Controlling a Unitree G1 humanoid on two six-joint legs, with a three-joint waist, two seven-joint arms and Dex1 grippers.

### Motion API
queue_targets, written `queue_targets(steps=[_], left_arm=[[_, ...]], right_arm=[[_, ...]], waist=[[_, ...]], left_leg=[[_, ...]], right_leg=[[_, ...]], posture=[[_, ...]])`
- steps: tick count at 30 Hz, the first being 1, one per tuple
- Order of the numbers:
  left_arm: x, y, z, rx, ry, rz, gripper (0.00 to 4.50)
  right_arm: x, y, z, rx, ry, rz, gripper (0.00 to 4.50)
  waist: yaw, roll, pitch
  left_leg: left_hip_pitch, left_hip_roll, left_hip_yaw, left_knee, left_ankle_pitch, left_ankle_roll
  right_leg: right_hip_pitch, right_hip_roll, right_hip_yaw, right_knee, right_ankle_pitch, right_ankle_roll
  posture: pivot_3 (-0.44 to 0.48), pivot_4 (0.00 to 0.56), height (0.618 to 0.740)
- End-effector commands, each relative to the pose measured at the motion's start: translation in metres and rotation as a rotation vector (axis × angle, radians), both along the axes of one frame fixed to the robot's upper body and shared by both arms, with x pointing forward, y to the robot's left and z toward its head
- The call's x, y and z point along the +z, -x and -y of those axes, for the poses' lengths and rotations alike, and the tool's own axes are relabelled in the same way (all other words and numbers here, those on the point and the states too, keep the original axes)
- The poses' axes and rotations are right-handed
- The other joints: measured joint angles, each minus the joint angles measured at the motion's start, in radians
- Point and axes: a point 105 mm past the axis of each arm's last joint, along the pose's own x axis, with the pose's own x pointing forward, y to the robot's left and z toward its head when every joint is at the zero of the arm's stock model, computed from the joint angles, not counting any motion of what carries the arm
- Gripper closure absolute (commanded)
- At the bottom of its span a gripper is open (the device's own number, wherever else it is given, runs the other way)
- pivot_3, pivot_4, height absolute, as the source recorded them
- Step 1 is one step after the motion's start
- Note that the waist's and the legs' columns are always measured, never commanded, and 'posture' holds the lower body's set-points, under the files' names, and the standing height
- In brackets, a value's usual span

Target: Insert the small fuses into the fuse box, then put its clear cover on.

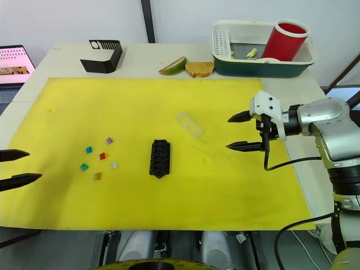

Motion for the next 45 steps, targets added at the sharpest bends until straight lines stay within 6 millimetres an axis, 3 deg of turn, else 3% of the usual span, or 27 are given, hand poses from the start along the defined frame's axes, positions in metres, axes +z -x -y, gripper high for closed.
queue_targets(steps=[1,39,45], left_arm=[[0.012,-0.003,-0.001,0.008,-0.026,0.046,0.0],[0.011,-0.004,-0.003,-0.004,-0.002,0.038,0.0],[0.001,-0.003,0.002,0.001,0.077,0.015,0.0]], right_arm=[[0.013,0.001,0.004,-0.011,-0.012,0.043,0.12],[0.012,0.0,0.0,-0.023,-0.039,0.041,0.12],[0.012,-0.002,-0.014,-0.013,-0.096,0.047,0.12]], waist=[[0.0,0.0,0.0],[0.0,0.0,0.0],[0.0,0.0,0.0]], left_leg=[[0.0,0.0,0.0,0.0,0.0,0.0],[0.0,0.0,0.0,0.0,0.0,0.0],[0.0,0.0,0.0,0.0,0.0,0.0]], right_leg=[[0.0,0.0,0.0,0.0,0.0,0.0],[0.0,0.002,0.0,0.0,0.0,0.0],[0.0,0.002,0.0,0.001,0.0,0.0]], posture=[[0.0,0.15,0.74],[0.0,0.15,0.74],[0.0,0.15,0.74]])
